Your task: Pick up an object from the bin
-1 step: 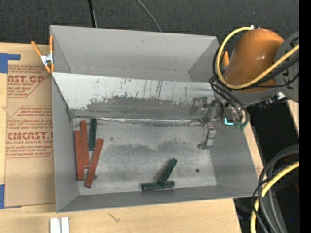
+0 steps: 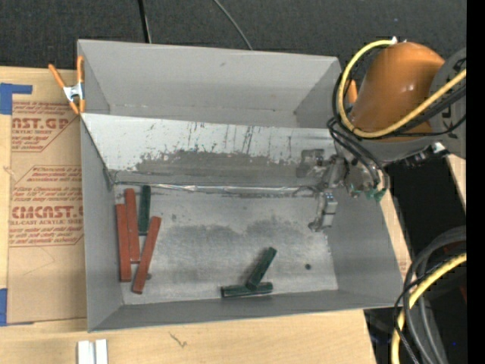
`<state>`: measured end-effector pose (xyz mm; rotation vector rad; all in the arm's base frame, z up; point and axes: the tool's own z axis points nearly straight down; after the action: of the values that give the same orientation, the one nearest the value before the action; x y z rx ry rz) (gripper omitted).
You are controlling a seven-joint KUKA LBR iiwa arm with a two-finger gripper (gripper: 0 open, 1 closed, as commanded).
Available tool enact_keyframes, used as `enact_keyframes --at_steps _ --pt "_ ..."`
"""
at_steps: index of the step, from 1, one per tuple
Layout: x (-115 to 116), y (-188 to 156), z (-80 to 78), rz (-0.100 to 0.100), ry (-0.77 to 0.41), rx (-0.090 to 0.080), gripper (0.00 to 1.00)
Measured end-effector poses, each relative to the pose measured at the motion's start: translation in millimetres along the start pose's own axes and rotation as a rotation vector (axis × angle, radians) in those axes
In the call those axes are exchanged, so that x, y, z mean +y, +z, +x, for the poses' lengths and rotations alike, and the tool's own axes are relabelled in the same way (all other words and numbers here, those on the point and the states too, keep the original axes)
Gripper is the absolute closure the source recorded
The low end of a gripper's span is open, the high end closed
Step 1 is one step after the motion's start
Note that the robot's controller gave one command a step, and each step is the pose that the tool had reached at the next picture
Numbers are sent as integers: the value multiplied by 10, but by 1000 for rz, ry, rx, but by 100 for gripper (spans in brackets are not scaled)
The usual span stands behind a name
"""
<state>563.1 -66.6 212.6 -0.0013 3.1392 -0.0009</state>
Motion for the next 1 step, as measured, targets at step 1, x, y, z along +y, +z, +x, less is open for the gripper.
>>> enact_keyframes --at_steps 1 --pt "127 469 267 0 -92 -3 0"
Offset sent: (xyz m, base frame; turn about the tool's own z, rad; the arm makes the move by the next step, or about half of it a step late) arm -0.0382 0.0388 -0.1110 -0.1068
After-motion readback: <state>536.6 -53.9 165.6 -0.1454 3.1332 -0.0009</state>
